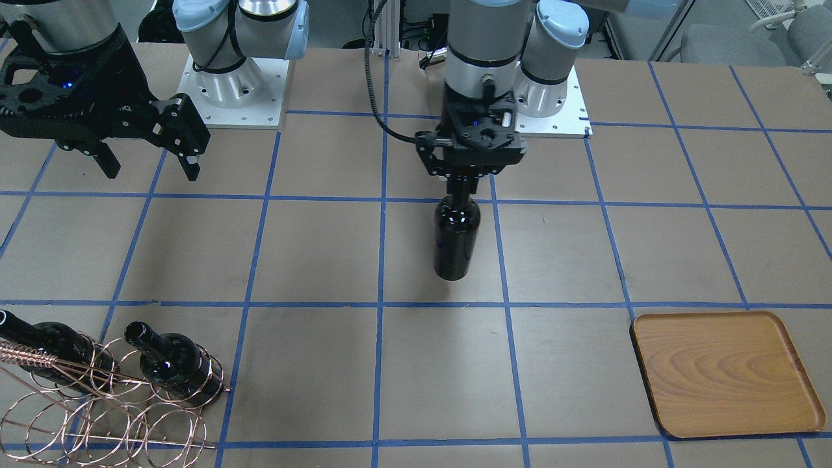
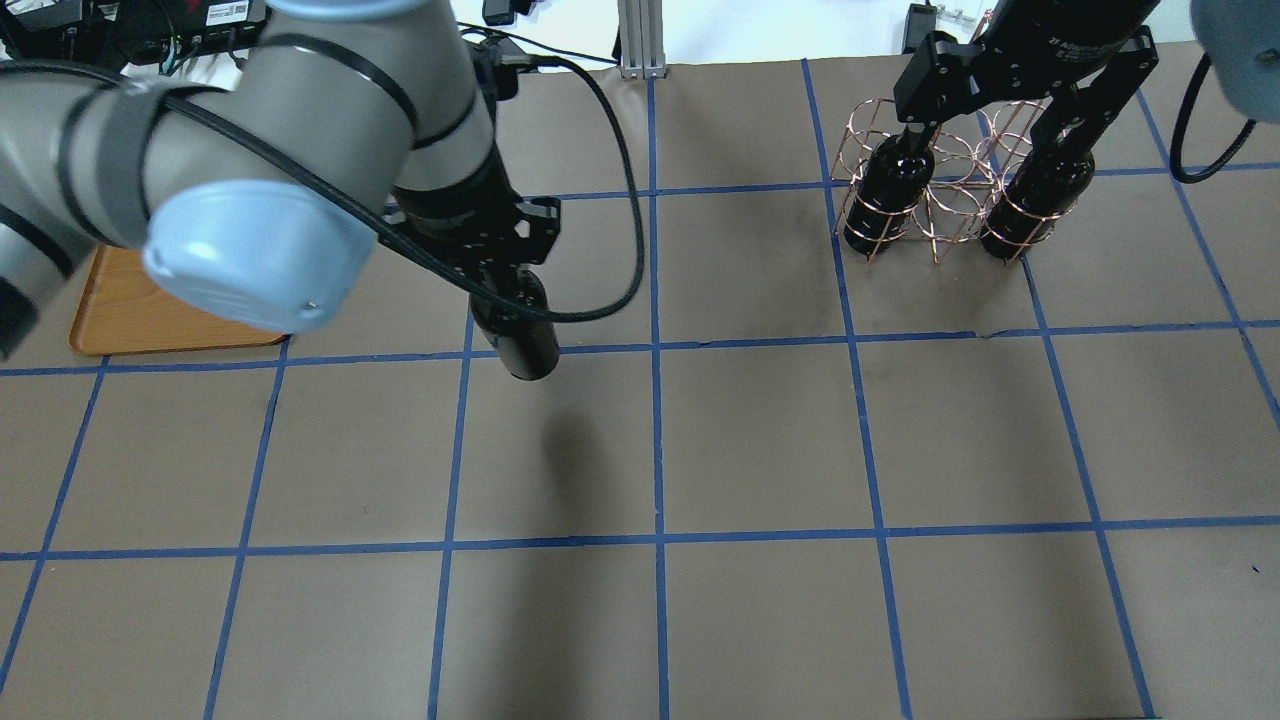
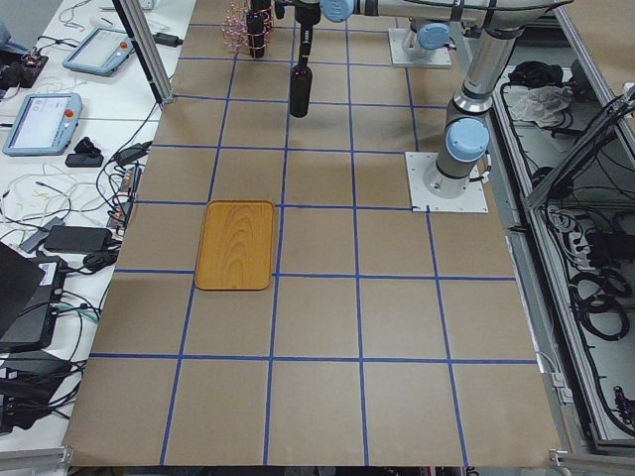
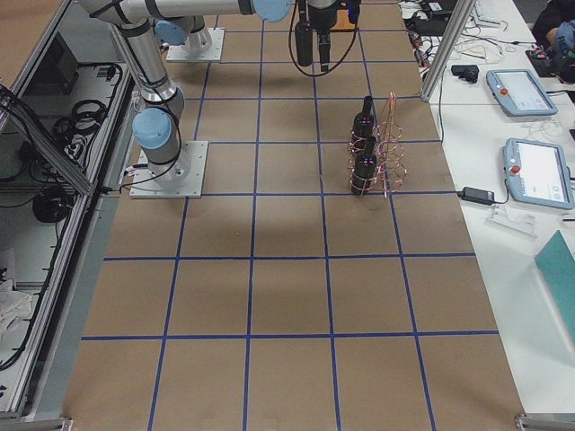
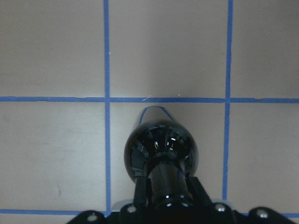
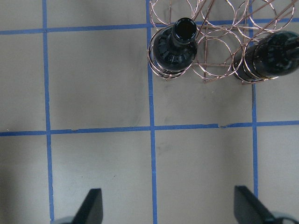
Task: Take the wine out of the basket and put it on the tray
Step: 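Carry the bottle with the left gripper over the wooden tray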
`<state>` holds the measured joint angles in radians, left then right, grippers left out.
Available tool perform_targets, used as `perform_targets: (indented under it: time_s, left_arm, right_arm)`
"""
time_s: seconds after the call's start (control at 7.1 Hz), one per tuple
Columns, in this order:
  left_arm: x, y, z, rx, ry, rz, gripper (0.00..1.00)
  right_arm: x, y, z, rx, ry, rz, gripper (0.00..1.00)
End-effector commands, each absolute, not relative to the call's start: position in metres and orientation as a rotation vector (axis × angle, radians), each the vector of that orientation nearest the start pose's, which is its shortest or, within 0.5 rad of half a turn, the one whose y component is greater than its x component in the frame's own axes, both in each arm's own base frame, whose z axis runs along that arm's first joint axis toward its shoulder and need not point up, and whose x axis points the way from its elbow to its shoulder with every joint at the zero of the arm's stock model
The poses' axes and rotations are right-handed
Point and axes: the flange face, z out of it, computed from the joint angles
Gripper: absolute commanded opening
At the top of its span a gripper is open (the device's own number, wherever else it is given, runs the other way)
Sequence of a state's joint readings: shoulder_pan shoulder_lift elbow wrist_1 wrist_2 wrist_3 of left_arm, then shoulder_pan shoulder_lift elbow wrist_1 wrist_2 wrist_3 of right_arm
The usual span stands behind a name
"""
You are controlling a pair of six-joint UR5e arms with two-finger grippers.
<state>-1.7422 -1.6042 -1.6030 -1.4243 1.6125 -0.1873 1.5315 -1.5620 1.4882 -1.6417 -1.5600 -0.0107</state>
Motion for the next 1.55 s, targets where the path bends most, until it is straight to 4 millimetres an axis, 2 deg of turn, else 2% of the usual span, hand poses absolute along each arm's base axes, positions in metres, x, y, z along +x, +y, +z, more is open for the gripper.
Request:
perform_targets:
  time_s: [0.0,0.28,0.56,0.7,0.85,0.99,1.13,1.41]
  left_arm:
    - [-0.099,-0.508,0.502,-0.029,3.097,-0.154,0.00]
    - [-0.002,-0.519,0.503,-0.029,3.109,-0.158,0.00]
    - [0.099,-0.522,0.487,0.014,3.104,-0.119,0.00]
    - [0.123,-0.527,0.483,0.022,3.096,-0.156,0.00]
    - [0.136,-0.539,0.478,0.027,3.074,-0.210,0.00]
    - [0.147,-0.560,0.490,0.032,3.057,-0.248,0.00]
    - [0.161,-0.584,0.489,0.032,3.055,-0.255,0.00]
    - [0.178,-0.621,0.465,0.035,3.098,-0.255,0.00]
  right_arm:
    - [0.115,-0.512,0.536,0.042,3.126,-0.250,1.00]
    - [0.115,-0.509,0.536,0.050,3.128,-0.250,1.00]
    - [0.116,-0.510,0.535,0.058,3.120,-0.247,1.00]
    - [0.116,-0.509,0.536,0.046,3.117,-0.247,1.00]
    - [0.116,-0.506,0.531,0.049,3.121,-0.193,1.00]
    - [0.118,-0.505,0.531,0.057,3.113,-0.178,1.00]
    - [0.121,-0.504,0.532,0.057,3.086,-0.174,1.00]
    - [0.122,-0.498,0.538,0.052,3.084,-0.186,1.00]
